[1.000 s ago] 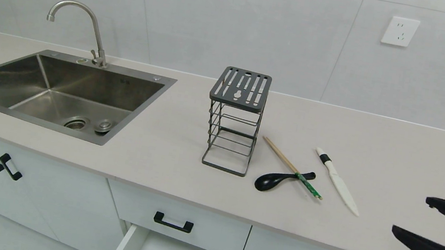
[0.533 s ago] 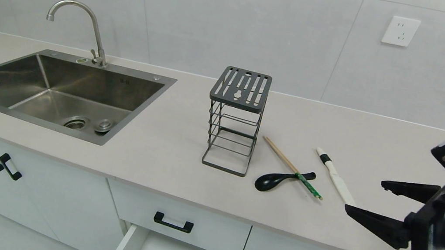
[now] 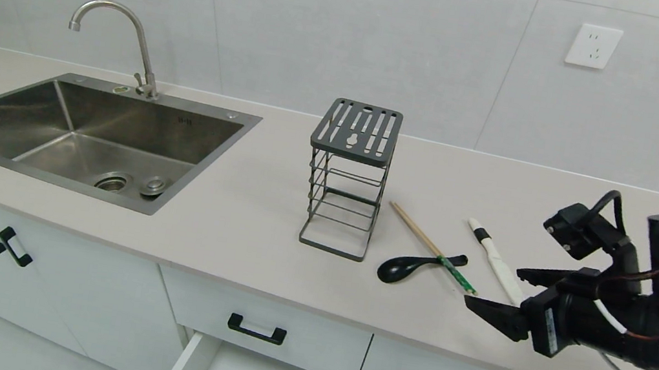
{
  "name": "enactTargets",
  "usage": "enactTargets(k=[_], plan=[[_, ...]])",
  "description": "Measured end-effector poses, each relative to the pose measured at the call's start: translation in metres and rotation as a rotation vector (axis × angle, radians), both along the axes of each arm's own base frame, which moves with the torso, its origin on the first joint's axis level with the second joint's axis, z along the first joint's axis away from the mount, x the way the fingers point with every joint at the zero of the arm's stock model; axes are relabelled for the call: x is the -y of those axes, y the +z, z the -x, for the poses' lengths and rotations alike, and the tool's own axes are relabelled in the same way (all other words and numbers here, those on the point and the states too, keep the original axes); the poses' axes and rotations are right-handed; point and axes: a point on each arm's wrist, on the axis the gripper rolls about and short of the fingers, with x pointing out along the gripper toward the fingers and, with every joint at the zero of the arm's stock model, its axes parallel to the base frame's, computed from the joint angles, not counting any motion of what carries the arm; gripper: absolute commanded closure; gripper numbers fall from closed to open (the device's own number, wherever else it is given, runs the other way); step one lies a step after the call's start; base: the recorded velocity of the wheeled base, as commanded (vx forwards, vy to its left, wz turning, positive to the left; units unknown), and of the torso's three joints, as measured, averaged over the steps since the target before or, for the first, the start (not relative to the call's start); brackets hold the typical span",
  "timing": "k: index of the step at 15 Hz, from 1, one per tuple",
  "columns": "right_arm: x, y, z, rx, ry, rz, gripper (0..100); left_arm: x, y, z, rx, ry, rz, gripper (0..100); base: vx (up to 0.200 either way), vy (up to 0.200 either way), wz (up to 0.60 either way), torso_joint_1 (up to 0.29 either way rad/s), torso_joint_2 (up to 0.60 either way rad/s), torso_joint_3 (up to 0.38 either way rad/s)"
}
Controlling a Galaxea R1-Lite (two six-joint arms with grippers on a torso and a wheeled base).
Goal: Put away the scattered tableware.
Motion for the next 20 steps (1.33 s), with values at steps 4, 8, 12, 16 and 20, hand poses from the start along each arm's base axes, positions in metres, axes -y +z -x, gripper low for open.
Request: enactTargets(k=[4,8,12,16,20], plan=[[-0.007,-0.018,-0.019,-0.03,-0.027,0.033,0,0.0,0.0,0.0,0.0,0.0,0.0,0,0.0,0.0,0.0,0.0,0.0,0.0],[-0.008,-0.032,-0.029,-0.082,-0.047,0.045,0,0.0,0.0,0.0,0.0,0.0,0.0,0,0.0,0.0,0.0,0.0,0.0,0.0],[-0.012,-0.045,-0.042,-0.127,-0.11,-0.01,0,0.0,0.0,0.0,0.0,0.0,0.0,0,0.0,0.0,0.0,0.0,0.0,0.0],[-0.017,-0.055,-0.062,-0.134,-0.12,-0.007,0,0.0,0.0,0.0,0.0,0.0,0.0,0,0.0,0.0,0.0,0.0,0.0,0.0],[-0.024,-0.062,-0.08,-0.136,-0.118,-0.001,0,0.0,0.0,0.0,0.0,0.0,0.0,0,0.0,0.0,0.0,0.0,0.0,0.0]])
